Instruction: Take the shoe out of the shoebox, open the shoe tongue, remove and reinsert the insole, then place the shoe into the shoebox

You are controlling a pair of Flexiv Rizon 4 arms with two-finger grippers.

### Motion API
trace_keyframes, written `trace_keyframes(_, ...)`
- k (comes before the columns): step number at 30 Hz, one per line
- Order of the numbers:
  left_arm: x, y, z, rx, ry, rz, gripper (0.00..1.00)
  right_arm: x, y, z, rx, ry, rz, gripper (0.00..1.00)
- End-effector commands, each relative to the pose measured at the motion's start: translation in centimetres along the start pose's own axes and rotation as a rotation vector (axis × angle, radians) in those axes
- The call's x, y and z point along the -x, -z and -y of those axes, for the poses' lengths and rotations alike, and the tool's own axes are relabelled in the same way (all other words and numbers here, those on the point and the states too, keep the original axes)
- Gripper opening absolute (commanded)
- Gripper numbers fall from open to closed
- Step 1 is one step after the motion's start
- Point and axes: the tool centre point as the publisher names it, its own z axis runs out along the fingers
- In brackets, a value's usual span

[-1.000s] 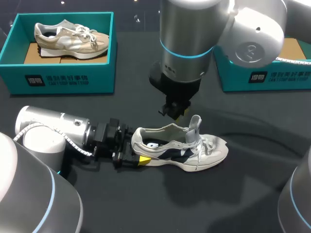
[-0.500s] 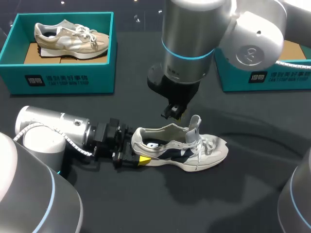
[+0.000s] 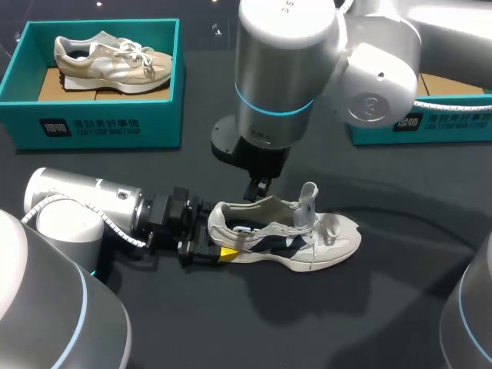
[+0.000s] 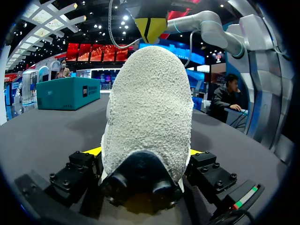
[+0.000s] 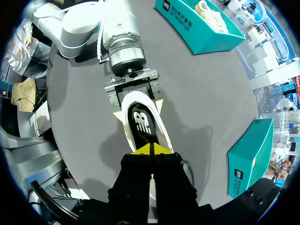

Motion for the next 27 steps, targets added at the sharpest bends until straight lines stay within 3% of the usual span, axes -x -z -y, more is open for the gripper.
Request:
trace_keyframes(1,0.3,0.0,-0.2,0.001,0.000,0.000,0.00,-0.3,-0.6,0.0,0.006,-0.001,0.003,0.00)
trace_keyframes(12,0.3,0.0,-0.2,0.001,0.000,0.000,0.00,-0.3,-0.6,0.0,0.006,-0.001,0.003,0.00)
trace_keyframes(19,0.3,0.0,-0.2,0.001,0.000,0.000,0.00,-0.4,-3.7,-0.2,0.012,0.046,-0.022,0.00)
trace_keyframes(27,0.3,0.0,-0.2,0.001,0.000,0.000,0.00,-1.0,-5.5,0.3,0.053,0.062,-0.031,0.00)
